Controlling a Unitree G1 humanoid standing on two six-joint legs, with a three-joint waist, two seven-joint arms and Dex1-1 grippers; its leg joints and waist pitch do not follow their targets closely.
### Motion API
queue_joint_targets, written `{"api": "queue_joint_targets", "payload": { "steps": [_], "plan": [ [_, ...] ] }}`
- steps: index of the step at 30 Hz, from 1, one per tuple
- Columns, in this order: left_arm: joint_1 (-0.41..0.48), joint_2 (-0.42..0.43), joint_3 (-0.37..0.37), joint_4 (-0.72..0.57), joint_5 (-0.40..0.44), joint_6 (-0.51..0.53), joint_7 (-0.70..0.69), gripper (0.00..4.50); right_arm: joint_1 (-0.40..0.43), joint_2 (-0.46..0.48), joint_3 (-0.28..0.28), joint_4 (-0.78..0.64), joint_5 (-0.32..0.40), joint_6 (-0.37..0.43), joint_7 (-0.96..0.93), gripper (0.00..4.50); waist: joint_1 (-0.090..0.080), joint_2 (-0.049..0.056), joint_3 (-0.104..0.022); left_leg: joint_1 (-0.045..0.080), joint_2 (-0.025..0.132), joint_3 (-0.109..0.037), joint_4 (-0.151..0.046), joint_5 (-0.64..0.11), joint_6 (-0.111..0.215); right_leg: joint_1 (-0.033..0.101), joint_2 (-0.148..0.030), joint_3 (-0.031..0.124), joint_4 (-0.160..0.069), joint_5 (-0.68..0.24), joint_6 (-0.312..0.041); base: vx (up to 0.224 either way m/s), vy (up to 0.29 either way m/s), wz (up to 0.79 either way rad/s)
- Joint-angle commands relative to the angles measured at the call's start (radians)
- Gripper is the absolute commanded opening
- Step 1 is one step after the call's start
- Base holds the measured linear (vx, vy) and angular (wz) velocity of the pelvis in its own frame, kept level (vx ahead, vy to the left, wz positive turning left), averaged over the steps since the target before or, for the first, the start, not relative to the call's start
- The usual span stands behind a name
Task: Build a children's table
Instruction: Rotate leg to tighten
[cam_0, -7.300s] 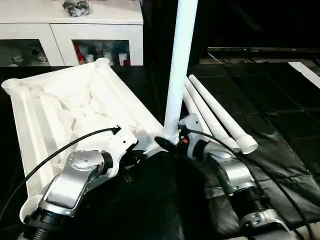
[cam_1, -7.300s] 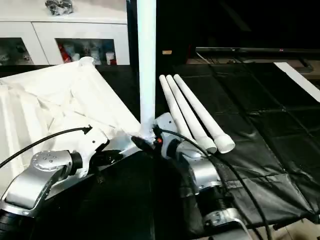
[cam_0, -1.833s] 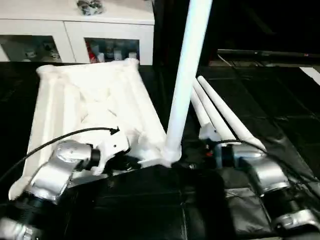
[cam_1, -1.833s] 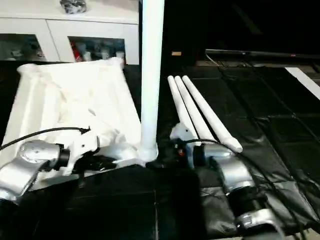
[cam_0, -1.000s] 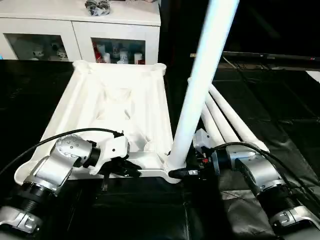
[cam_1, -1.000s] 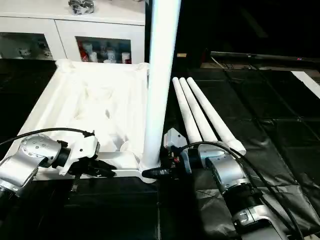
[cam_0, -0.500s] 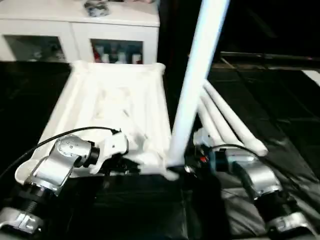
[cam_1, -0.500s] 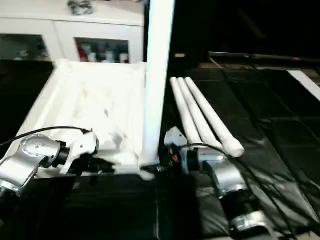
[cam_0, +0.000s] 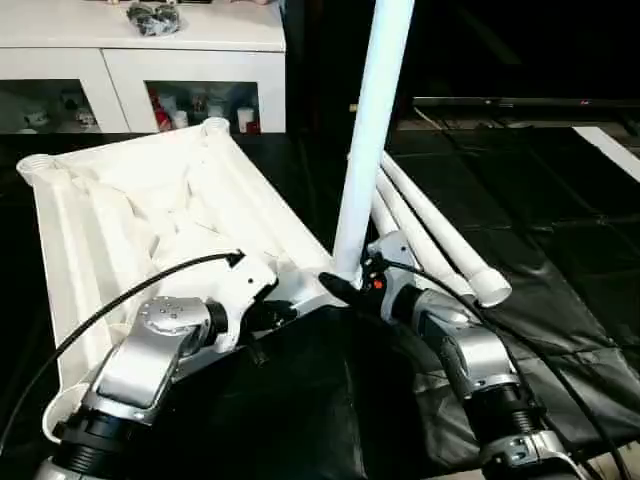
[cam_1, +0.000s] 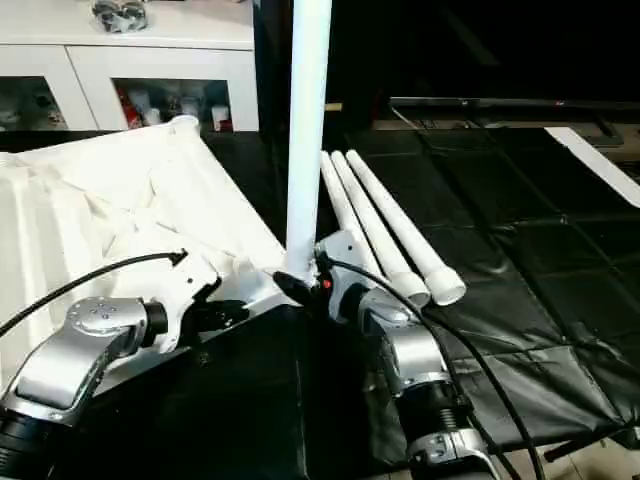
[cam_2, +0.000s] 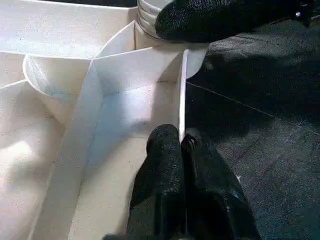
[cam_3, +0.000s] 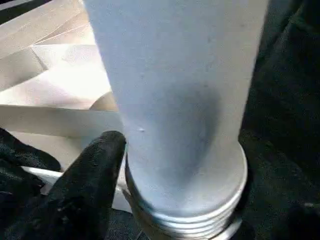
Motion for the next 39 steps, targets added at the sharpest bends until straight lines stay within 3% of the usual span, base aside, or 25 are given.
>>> {"api": "queue_joint_targets", "payload": {
  "steps": [1,3,6,7,9,13,14,15,18,26,37,39],
  "plan": [
    [-0.034,-0.026,-0.055,-0.004,-0.039,-0.039,-0.021,0.00,0.003,0.040,0.125,-0.002,0.015,-0.005,0.102,3.84,0.004,0.012,-0.052,0.001,0.037,-0.015,-0.065,-0.222,0.008,0.040,-0.083,0.058,-0.091,-0.238,-0.147,0.000,0.000,0.00],
    [-0.036,-0.010,-0.046,0.004,-0.035,-0.050,-0.034,0.00,0.004,0.009,0.123,-0.005,0.010,-0.020,0.132,4.03,0.004,0.010,-0.053,0.000,0.038,-0.015,-0.064,-0.223,0.009,0.041,-0.084,0.058,-0.092,-0.242,-0.144,0.000,0.000,0.00],
    [-0.042,0.039,-0.045,0.037,-0.025,-0.118,-0.083,0.00,0.002,-0.064,0.107,-0.010,0.017,-0.051,0.212,4.31,0.007,0.016,-0.054,0.003,0.039,-0.014,-0.062,-0.218,0.014,0.040,-0.083,0.059,-0.090,-0.217,-0.148,0.000,0.000,0.00],
    [-0.043,0.048,-0.046,0.045,-0.026,-0.133,-0.098,0.00,0.001,-0.079,0.103,-0.011,0.021,-0.054,0.230,4.36,0.007,0.013,-0.054,0.001,0.038,-0.014,-0.061,-0.217,0.020,0.043,-0.082,0.058,-0.089,-0.205,-0.150,0.000,0.000,0.00],
    [-0.048,0.086,-0.050,0.080,-0.031,-0.193,-0.162,0.00,-0.006,-0.137,0.084,-0.018,0.037,-0.065,0.306,4.47,0.010,0.022,-0.055,0.003,0.038,-0.015,-0.060,-0.214,0.024,0.043,-0.082,0.057,-0.088,-0.179,-0.160,0.000,0.000,0.00],
    [-0.061,0.141,-0.074,0.123,-0.051,-0.257,-0.289,0.00,-0.020,-0.208,0.068,-0.019,0.072,-0.073,0.417,4.47,0.017,0.021,-0.056,0.005,0.039,-0.014,-0.059,-0.214,0.030,0.044,-0.080,0.056,-0.084,-0.143,-0.183,0.000,0.000,0.00],
    [-0.063,0.151,-0.081,0.126,-0.055,-0.266,-0.315,0.00,-0.024,-0.220,0.068,-0.015,0.074,-0.077,0.433,4.47,0.018,0.013,-0.057,0.005,0.041,-0.013,-0.059,-0.209,0.032,0.045,-0.082,0.056,-0.081,-0.136,-0.190,0.000,0.000,0.00],
    [-0.065,0.157,-0.085,0.128,-0.058,-0.272,-0.331,0.00,-0.026,-0.227,0.069,-0.013,0.075,-0.080,0.443,4.47,0.023,0.018,-0.057,0.007,0.043,-0.013,-0.059,-0.204,0.032,0.043,-0.083,0.056,-0.079,-0.132,-0.195,0.000,0.000,0.00],
    [-0.076,0.188,-0.106,0.141,-0.073,-0.300,-0.407,0.00,-0.036,-0.260,0.067,-0.005,0.082,-0.095,0.499,4.47,0.031,0.018,-0.057,0.009,0.043,-0.010,-0.057,-0.207,0.027,0.041,-0.083,0.056,-0.077,-0.131,-0.203,0.000,0.000,0.00],
    [-0.096,0.230,-0.149,0.187,-0.061,-0.381,-0.511,0.00,-0.026,-0.297,0.114,-0.028,0.107,-0.079,0.630,4.47,0.049,0.018,-0.058,0.007,0.046,-0.010,-0.057,-0.203,0.026,0.042,-0.085,0.055,-0.076,-0.144,-0.197,0.000,0.000,0.00],
    [-0.119,0.225,-0.162,0.234,-0.056,-0.429,-0.525,0.00,-0.003,-0.310,0.164,-0.046,0.104,-0.101,0.697,4.47,0.053,0.016,-0.060,0.006,0.045,-0.011,-0.057,-0.209,0.016,0.044,-0.086,0.055,-0.076,-0.157,-0.191,0.000,0.000,0.00],
    [-0.121,0.224,-0.162,0.239,-0.055,-0.432,-0.525,0.00,0.001,-0.313,0.168,-0.054,0.105,-0.102,0.702,4.30,0.054,0.017,-0.060,0.006,0.046,-0.012,-0.057,-0.207,0.017,0.043,-0.086,0.055,-0.076,-0.154,-0.191,0.000,0.000,0.00]
  ]
}}
